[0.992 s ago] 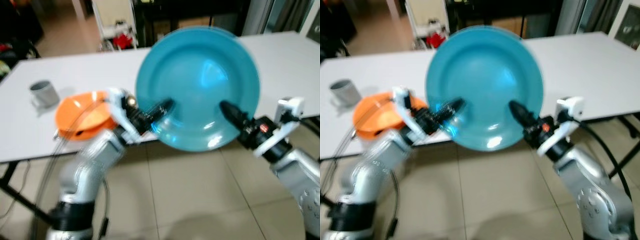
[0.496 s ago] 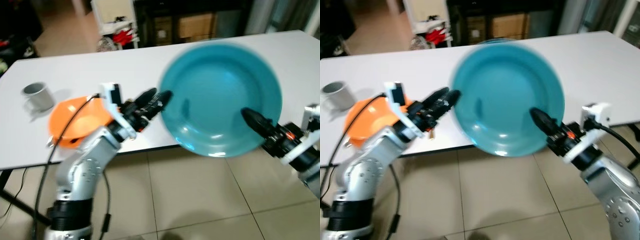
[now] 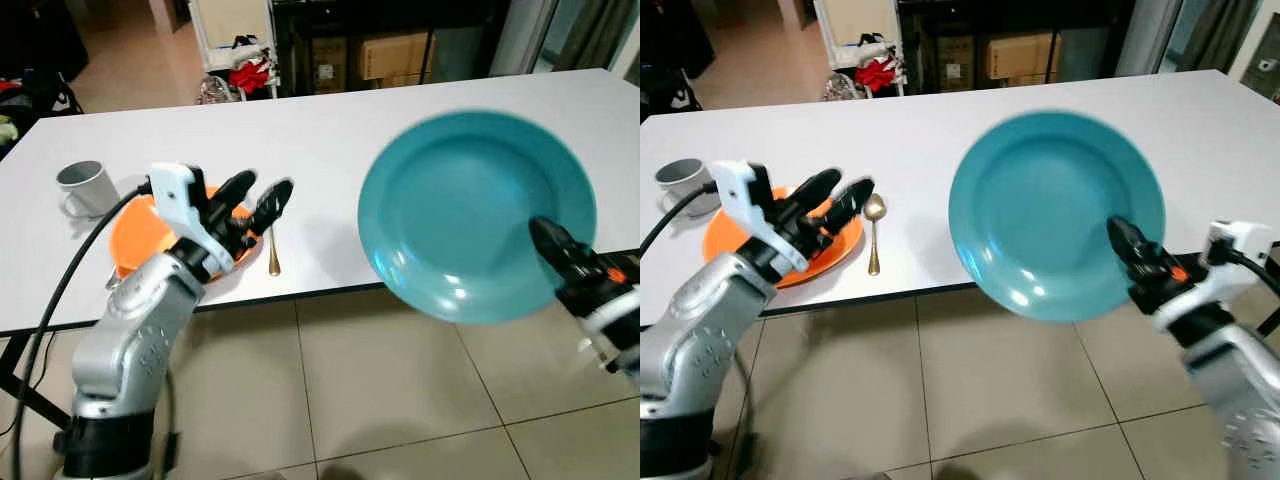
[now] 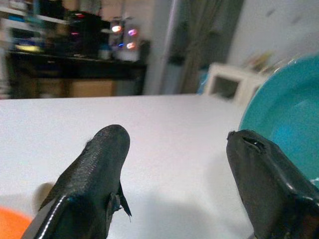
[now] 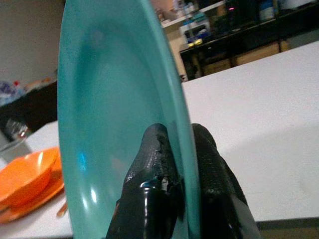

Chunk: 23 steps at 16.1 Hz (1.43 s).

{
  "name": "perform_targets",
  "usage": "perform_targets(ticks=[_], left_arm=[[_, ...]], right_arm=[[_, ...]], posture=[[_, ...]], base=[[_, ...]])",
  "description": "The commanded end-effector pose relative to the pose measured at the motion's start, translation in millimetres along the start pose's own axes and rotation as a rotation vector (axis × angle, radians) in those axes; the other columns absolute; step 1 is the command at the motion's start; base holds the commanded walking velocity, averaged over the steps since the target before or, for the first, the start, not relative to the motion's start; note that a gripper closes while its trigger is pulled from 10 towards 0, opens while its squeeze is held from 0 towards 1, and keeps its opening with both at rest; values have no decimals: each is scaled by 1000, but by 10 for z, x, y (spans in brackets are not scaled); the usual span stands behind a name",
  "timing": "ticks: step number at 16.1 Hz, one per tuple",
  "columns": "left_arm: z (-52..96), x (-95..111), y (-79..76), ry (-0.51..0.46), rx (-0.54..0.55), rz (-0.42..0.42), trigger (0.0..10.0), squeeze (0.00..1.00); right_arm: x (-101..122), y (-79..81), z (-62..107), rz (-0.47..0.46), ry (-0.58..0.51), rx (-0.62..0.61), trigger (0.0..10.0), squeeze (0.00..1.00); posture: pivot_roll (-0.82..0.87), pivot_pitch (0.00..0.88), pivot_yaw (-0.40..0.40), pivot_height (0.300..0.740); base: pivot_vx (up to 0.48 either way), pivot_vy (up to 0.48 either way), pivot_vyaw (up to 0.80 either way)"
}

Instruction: Setting the table

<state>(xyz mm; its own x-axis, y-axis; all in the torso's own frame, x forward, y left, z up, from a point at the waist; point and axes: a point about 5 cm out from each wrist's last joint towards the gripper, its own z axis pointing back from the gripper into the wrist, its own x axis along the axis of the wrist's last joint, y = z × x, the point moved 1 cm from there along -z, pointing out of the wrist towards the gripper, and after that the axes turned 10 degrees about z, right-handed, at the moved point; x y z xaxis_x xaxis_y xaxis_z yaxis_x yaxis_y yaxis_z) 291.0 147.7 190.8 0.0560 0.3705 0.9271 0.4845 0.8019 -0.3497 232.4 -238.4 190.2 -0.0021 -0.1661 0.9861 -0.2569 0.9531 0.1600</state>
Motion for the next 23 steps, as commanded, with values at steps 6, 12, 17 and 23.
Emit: perform_targets(ticks=[6,12,17,23], left_arm=[[5,-109,-108,-84,228,-180,10000,0],[10,-126,-144,-107,252,-223,10000,0],[7,-122,-154,-108,246,-234,10000,0],[71,-163,-101,-71,277,-216,10000,0]], right_arm=[[154,351,-375,283,-131,-169,10000,0],[178,301,-458,42,-202,-155,10000,0],[123,244,-446,-150,-166,-70,10000,0],[128,260,-422,-408,-148,45,10000,0]], posture=[[-25,0,37,740],[-20,0,34,740],[-19,0,41,740],[-14,0,28,740]], base=[[0,-45,0],[0,-318,0],[0,-365,0],[0,-242,0]])
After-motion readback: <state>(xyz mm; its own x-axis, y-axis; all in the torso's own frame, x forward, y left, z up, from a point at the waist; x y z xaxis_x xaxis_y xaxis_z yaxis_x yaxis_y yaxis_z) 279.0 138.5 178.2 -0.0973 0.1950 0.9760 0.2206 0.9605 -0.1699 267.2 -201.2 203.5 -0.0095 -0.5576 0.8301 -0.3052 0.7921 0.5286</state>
